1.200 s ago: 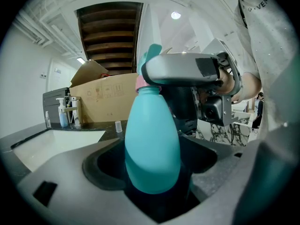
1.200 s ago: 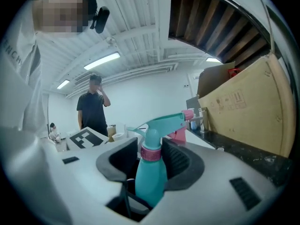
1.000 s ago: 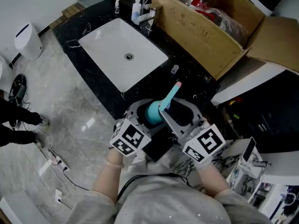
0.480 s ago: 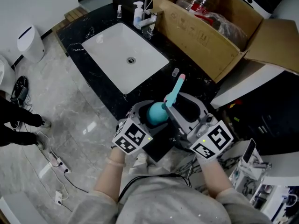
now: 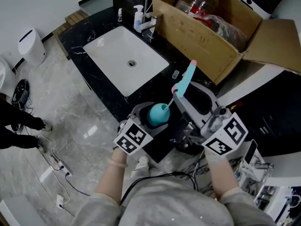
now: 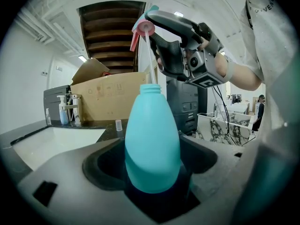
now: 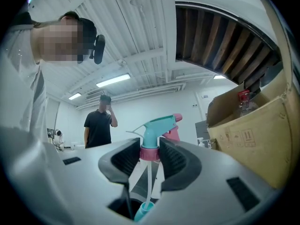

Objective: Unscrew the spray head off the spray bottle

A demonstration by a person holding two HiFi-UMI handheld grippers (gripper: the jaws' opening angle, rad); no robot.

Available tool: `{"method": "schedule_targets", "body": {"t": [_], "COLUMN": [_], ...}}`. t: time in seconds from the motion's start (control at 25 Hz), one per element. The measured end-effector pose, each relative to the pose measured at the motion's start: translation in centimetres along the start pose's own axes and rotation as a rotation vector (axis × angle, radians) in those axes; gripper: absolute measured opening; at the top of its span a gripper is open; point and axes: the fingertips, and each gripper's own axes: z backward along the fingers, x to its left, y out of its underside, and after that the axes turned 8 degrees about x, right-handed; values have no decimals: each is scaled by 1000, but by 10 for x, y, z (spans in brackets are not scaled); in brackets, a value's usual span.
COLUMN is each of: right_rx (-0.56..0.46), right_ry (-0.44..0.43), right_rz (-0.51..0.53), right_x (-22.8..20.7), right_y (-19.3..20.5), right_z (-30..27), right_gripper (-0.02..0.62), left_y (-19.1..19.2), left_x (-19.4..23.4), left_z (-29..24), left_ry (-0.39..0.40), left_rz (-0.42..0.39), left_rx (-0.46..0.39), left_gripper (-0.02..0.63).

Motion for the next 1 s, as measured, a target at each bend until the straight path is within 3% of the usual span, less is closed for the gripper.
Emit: {"method": "schedule_targets", "body": {"t": [0.72,1.0], "right_rx": [-43,-38], "right_ry": [21,52], "right_rz": [94,84], "right_x": [2,-5], "right_y": [-40,-31], "right_z": [12,27], "right_gripper": [132,132], "left_y": [-11,-16], "left_x": [-2,4], "left_z": [6,22], "left_ry": [34,-20], "left_rz": [18,12], "left_rx": [-23,-23], "left_gripper": [379,414]}}
